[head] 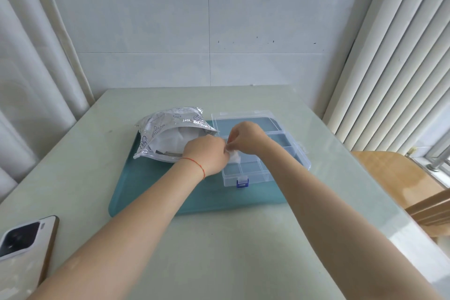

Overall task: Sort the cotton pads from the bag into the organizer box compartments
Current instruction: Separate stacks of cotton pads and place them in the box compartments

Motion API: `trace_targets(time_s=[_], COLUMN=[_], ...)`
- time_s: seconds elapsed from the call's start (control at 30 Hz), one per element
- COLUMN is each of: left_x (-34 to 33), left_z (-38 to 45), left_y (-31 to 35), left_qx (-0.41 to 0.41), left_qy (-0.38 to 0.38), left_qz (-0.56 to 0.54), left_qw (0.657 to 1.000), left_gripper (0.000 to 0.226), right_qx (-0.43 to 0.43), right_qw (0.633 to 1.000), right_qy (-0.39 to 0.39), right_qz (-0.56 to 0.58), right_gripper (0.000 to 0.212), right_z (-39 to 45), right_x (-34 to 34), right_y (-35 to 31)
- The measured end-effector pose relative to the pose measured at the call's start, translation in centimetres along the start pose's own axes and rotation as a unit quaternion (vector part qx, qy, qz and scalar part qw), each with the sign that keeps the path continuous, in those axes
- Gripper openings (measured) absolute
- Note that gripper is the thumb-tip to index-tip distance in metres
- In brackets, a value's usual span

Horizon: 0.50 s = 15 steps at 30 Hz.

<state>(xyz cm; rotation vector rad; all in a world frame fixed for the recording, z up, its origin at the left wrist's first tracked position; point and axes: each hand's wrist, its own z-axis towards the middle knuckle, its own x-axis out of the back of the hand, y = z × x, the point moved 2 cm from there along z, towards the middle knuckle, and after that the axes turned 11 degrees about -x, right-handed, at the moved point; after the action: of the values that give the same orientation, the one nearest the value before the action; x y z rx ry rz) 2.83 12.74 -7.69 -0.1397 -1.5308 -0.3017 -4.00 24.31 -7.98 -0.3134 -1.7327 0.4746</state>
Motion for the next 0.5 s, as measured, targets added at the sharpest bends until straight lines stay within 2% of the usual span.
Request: trace_targets(time_s=[0.17,0.23,0.27,0.33,0.4,0.43,0.47,0.5], left_x=[0.2,0.3,0.4,0.8,1.5,1.7,1.8,1.8], left_z=[0.2,-0.2,-0.7,-2.2,-3.9,-4.9,-5.4,-6.0], left_y=[0.0,-0.2,-0.7,-2.1,-4.3,-5.8,-7.1,-8.5], left_qx=[-0.002,-0.01,-0.01,-0.002,0.023,0.045,0.068,0.094], left_qy=[-0.055,-0.022,0.029,0.207,0.382,0.444,0.47,0.466], left_qz=[-0.01,-0.042,-0.063,-0.096,-0.082,-0.055,-0.034,-0.032], left_qw=[0.998,0.999,0.997,0.974,0.92,0.893,0.879,0.879], left_gripper=[0.026,0.022,0.023,0.024,0.018,0.014,0.013,0.018], right_qx=[-0.012,-0.012,-0.005,0.033,0.062,0.069,0.066,0.058], right_qw=[0.999,0.999,0.999,0.993,0.987,0.987,0.988,0.99], right_qy=[-0.027,0.012,0.044,0.106,0.112,0.091,0.069,0.049], right_qz=[-0.044,-0.044,-0.027,0.037,0.1,0.113,0.118,0.12], right_gripper=[0.02,0.025,0.025,0.023,0.02,0.019,0.019,0.019], right_z=[-0.3,-0.4,-0.5,-1.3,-2.7,-3.2,-3.6,-3.8], right_x=[0.6,0.7,0.7,0.8,0.4,-0.4,-1.2,-2.2], right_y=[0.5,0.2,-0.2,-1.6,-3.4,-4.5,-5.2,-6.2])
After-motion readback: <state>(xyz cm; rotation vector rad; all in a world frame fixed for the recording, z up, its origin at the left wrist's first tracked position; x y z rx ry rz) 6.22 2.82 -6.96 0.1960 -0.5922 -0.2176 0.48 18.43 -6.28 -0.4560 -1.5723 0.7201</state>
